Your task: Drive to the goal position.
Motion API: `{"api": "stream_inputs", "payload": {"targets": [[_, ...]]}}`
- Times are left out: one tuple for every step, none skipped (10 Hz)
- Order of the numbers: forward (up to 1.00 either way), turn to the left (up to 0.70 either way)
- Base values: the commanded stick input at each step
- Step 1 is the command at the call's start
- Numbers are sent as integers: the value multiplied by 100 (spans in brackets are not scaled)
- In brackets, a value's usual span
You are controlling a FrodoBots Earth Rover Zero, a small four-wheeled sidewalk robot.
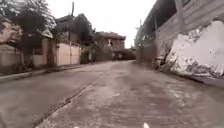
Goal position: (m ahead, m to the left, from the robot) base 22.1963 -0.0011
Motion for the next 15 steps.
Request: {"api": "stream_inputs", "payload": {"targets": [[70, -3], [70, -19], [70, -30], [70, -27], [70, 0], [70, 0], [70, 0], [70, 0], [70, 0], [70, 0], [70, 0], [70, 0], [70, 0], [70, 0], [70, 0]]}}
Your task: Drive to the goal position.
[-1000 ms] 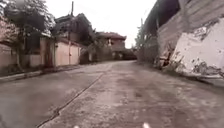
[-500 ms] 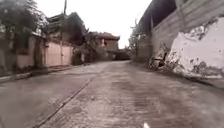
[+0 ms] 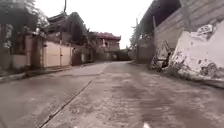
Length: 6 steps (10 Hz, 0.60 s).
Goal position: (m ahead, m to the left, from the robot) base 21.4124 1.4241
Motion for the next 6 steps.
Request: {"api": "stream_inputs", "payload": {"targets": [[70, 0], [70, 0], [70, 0], [70, 0], [70, 0], [70, 0]]}}
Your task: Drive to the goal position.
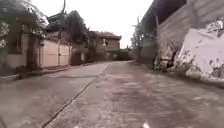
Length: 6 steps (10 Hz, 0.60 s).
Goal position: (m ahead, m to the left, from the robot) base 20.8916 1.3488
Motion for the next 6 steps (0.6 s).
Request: {"api": "stream_inputs", "payload": {"targets": [[70, 0], [70, 0], [70, 0], [70, 0], [70, 0], [70, 0]]}}
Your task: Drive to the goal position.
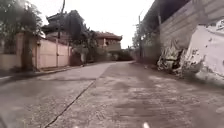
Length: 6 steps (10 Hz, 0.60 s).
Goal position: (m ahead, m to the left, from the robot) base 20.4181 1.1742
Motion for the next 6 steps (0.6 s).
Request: {"api": "stream_inputs", "payload": {"targets": [[70, 0], [70, 0], [70, 0], [70, 0], [70, 0], [70, 0]]}}
